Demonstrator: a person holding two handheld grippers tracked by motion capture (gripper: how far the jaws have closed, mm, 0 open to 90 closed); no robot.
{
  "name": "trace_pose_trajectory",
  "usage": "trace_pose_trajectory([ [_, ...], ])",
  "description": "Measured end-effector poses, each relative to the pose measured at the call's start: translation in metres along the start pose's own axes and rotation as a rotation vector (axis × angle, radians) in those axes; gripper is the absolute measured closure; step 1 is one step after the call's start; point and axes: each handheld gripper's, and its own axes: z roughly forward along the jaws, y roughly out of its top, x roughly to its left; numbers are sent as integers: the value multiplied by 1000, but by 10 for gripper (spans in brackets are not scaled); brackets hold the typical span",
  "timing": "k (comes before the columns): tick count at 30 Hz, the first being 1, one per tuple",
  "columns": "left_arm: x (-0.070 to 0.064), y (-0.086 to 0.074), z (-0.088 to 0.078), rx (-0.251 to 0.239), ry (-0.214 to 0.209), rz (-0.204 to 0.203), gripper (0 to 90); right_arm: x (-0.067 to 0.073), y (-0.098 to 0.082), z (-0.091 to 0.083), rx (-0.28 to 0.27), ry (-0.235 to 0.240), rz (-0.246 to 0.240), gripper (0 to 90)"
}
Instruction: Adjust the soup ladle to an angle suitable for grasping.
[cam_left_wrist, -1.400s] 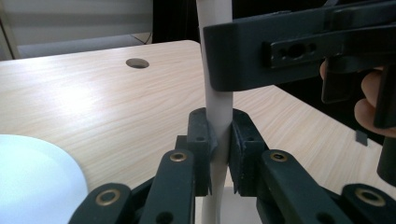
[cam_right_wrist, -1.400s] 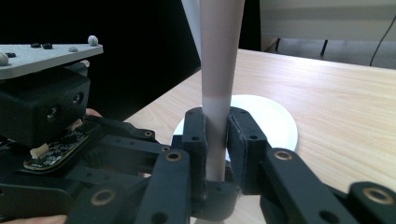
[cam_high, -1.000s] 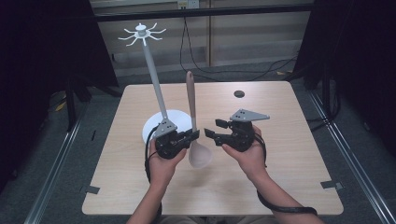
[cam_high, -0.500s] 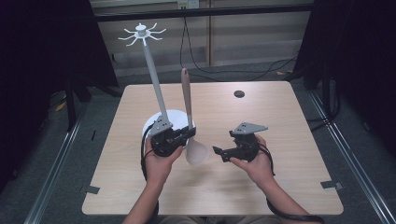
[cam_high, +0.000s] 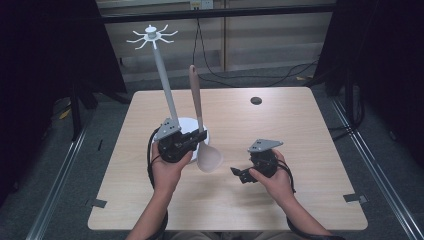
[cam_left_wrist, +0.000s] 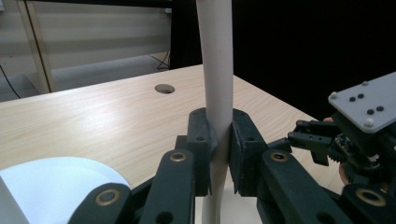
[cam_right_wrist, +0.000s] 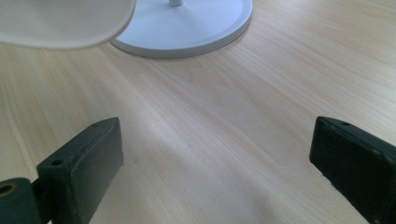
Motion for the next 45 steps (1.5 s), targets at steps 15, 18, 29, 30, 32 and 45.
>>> trace_pose_trajectory([
  [15, 1, 17, -4, -33, 8, 24, 803, -1, -2, -1, 2, 0, 13, 24],
  [18, 0, 19, -5, -42, 7, 17, 803, -1, -2, 0, 3, 1, 16, 26],
  [29, 4, 38, -9, -80, 33, 40, 803, 0, -2, 0, -2, 9, 16, 27],
  [30, 4, 40, -9, -85, 37, 37, 803, 0, -2, 0, -2, 9, 19, 27],
  [32, 5, 43, -8, -101, 38, 34, 803, 0, -2, 0, -2, 8, 19, 28],
  [45, 12, 44, -5, -116, 74, 2, 803, -1, -2, -1, -3, 14, 21, 28],
])
